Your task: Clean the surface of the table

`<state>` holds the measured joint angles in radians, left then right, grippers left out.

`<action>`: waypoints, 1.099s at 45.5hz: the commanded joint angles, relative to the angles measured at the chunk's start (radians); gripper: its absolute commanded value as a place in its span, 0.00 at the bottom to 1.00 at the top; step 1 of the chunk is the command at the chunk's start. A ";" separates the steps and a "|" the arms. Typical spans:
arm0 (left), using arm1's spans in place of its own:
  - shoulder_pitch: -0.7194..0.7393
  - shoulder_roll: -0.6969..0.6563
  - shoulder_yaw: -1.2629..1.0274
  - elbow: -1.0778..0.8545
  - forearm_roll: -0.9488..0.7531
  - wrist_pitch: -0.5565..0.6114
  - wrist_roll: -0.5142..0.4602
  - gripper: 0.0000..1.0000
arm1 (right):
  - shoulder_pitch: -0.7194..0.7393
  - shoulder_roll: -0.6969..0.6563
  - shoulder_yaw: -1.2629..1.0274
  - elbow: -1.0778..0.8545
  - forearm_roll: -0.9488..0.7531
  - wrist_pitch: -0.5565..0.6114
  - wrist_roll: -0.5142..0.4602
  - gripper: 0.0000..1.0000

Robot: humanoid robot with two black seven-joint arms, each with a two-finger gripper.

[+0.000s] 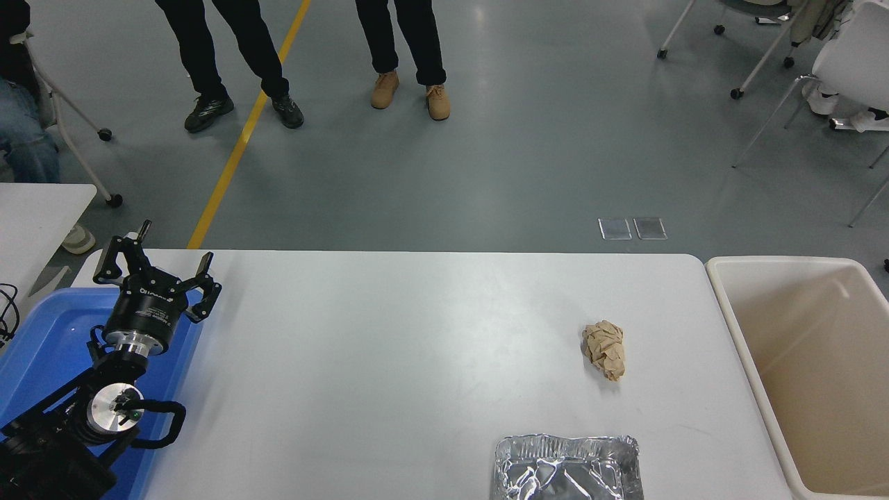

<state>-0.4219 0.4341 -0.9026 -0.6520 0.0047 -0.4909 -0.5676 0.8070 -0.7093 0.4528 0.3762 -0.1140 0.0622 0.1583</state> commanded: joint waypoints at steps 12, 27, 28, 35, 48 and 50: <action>0.000 0.000 -0.001 0.000 0.000 0.000 0.000 0.99 | -0.008 -0.032 0.109 0.199 0.275 -0.016 0.000 0.99; 0.000 0.000 0.001 0.000 0.000 0.000 0.000 0.99 | -0.064 -0.044 0.201 0.381 0.407 -0.027 0.000 0.99; 0.000 0.000 0.001 0.000 0.000 0.000 0.000 0.99 | -0.071 -0.045 0.214 0.395 0.407 -0.028 0.000 0.99; 0.000 0.000 0.001 0.000 0.000 0.000 0.000 0.99 | -0.115 -0.058 0.305 0.490 0.407 -0.039 0.001 0.99; 0.000 0.000 0.001 0.000 0.000 0.000 0.000 0.99 | -0.213 -0.050 0.434 0.593 0.405 -0.041 0.009 0.99; 0.000 0.000 0.001 0.000 0.000 0.000 0.000 0.99 | -0.232 -0.048 0.452 0.605 0.402 -0.041 0.012 0.99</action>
<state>-0.4219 0.4341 -0.9022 -0.6519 0.0046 -0.4909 -0.5676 0.6580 -0.7624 0.8004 0.8881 0.2845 0.0243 0.1625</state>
